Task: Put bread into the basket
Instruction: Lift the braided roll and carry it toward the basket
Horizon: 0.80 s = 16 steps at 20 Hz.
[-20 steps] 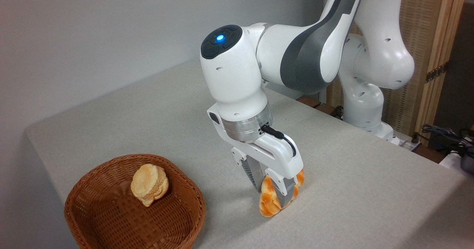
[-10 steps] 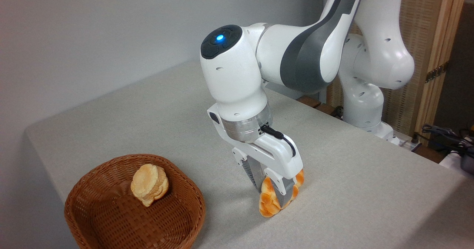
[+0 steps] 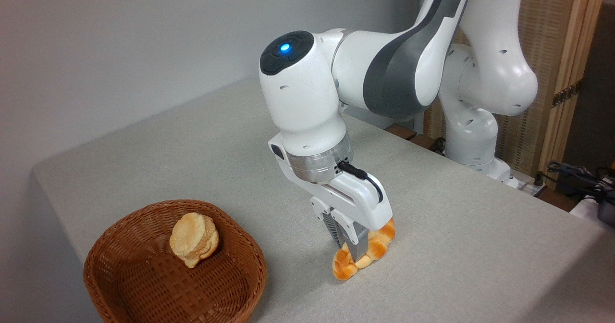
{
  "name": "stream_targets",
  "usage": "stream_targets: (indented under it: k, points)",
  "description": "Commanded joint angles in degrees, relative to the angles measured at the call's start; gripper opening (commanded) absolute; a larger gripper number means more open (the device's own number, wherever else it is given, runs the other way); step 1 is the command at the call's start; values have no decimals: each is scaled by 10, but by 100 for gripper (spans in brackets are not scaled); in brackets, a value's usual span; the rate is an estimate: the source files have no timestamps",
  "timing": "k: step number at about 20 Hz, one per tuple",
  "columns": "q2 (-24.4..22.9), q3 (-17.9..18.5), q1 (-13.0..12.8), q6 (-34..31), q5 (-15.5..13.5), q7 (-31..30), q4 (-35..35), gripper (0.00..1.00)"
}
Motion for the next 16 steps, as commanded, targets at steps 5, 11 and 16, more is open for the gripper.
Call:
stream_targets:
  k: [5,11,16]
  points:
    - [-15,-32,-15,-60,-80,10,106,9]
    - [7,-70,-15,-18,-142,-12,159,10]
    - [42,-88,-15,93,-168,-130,180,14]
